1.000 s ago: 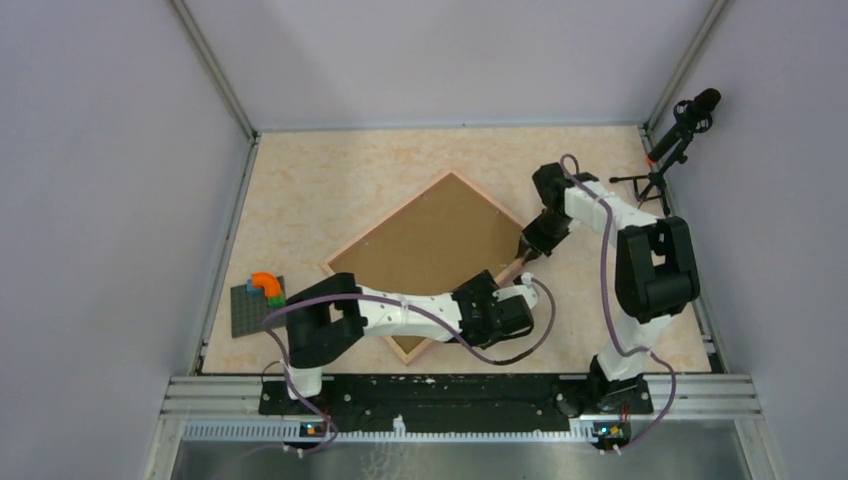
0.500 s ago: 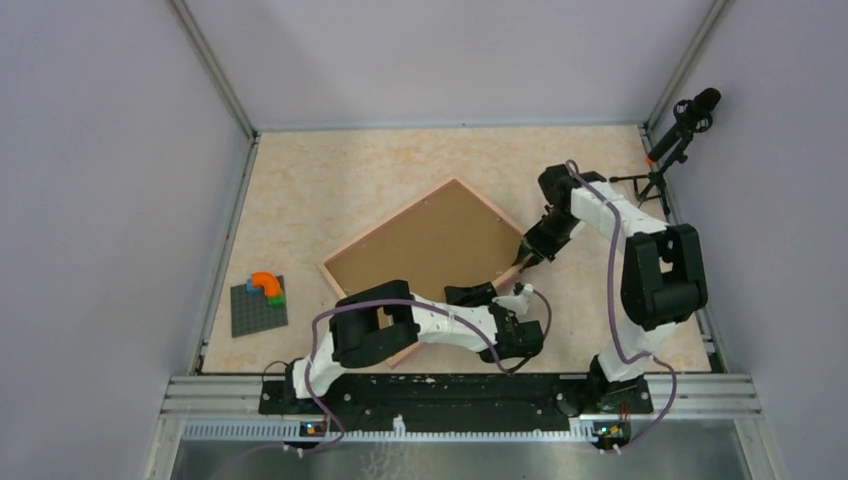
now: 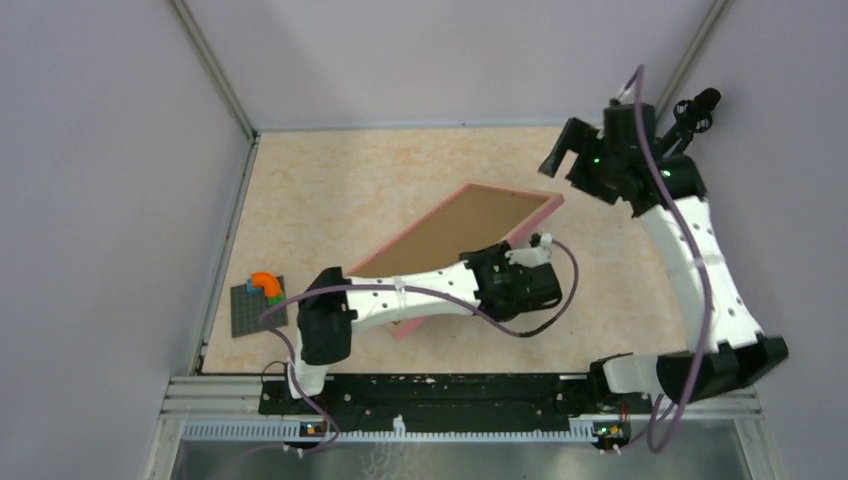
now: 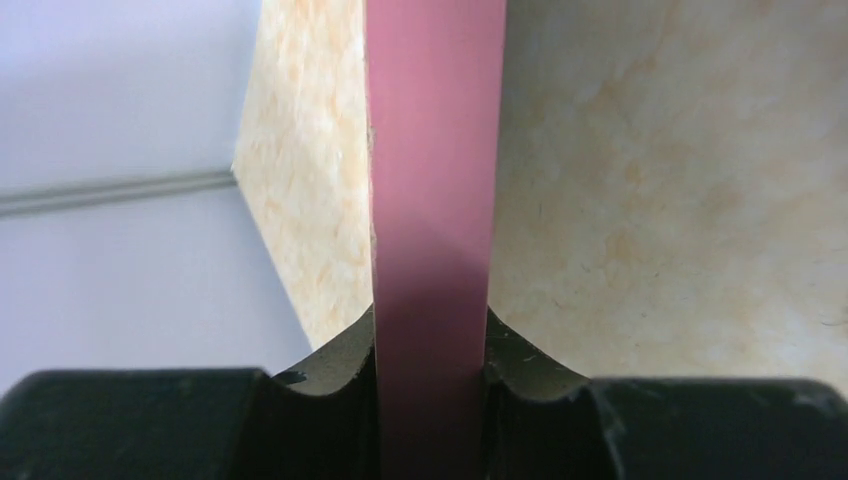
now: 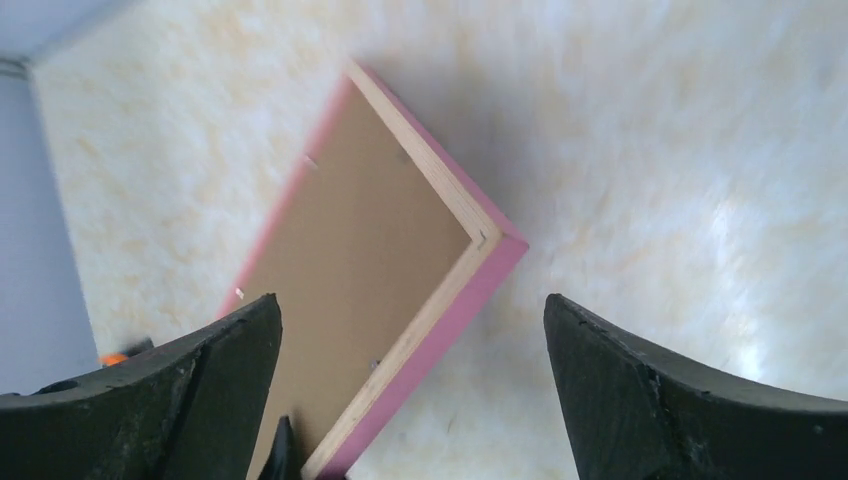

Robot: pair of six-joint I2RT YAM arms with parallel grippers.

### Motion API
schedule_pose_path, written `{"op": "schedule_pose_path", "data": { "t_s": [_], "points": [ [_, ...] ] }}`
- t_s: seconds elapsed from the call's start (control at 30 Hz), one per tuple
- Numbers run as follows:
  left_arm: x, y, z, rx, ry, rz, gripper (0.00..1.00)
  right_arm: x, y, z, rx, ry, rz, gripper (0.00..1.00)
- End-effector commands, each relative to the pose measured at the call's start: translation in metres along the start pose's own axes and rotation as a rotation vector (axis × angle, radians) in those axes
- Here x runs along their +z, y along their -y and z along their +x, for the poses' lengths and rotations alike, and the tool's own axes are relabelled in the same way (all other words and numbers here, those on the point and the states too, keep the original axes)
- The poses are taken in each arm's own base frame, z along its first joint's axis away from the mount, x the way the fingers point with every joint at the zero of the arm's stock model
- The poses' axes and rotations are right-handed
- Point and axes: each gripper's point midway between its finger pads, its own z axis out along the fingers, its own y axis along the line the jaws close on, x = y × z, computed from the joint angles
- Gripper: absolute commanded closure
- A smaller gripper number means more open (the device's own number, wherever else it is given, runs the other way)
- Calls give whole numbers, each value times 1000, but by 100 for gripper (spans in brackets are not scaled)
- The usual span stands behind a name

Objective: Put the photo into the frame

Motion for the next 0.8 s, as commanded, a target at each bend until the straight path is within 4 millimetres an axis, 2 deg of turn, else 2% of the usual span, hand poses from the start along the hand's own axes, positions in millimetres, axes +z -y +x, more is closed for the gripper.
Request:
{"op": "schedule_pose_path", "data": {
  "t_s": [0.0,0.03,0.07,0.13,0.2,0.23,0.3,0.37,0.47,0.67,0.77],
  "points": [
    [-69,-82,-85,-318,251,186,100,-118,-5,-79,-248,497,-83,1],
    [-81,-101,-100,-388,302,226,100,-137,-9,-82,-263,561,-125,1],
    [-95,-130,-117,-489,375,257,100,-154,-9,-85,-250,619,-153,1],
    [-109,-173,-132,-636,476,346,100,-186,-8,-88,-211,721,-199,1],
    [-105,-210,-133,-795,531,464,100,-215,-8,-89,-193,802,-248,1],
    [-94,-228,-127,-870,532,502,100,-225,-9,-89,-192,828,-266,1],
    [-76,-244,-115,-963,532,598,100,-237,-9,-89,-197,848,-274,1],
    [-56,-253,-100,-1074,504,725,100,-237,-7,-89,-200,845,-259,1],
    [-25,-258,-75,-1246,483,923,100,-225,-5,-87,-204,818,-244,1],
    [33,-249,-17,-1507,451,1167,100,-182,-9,-69,-228,696,-258,1],
    [66,-240,10,-1608,411,1163,100,-162,-7,-61,-231,642,-248,1]
  ]
}}
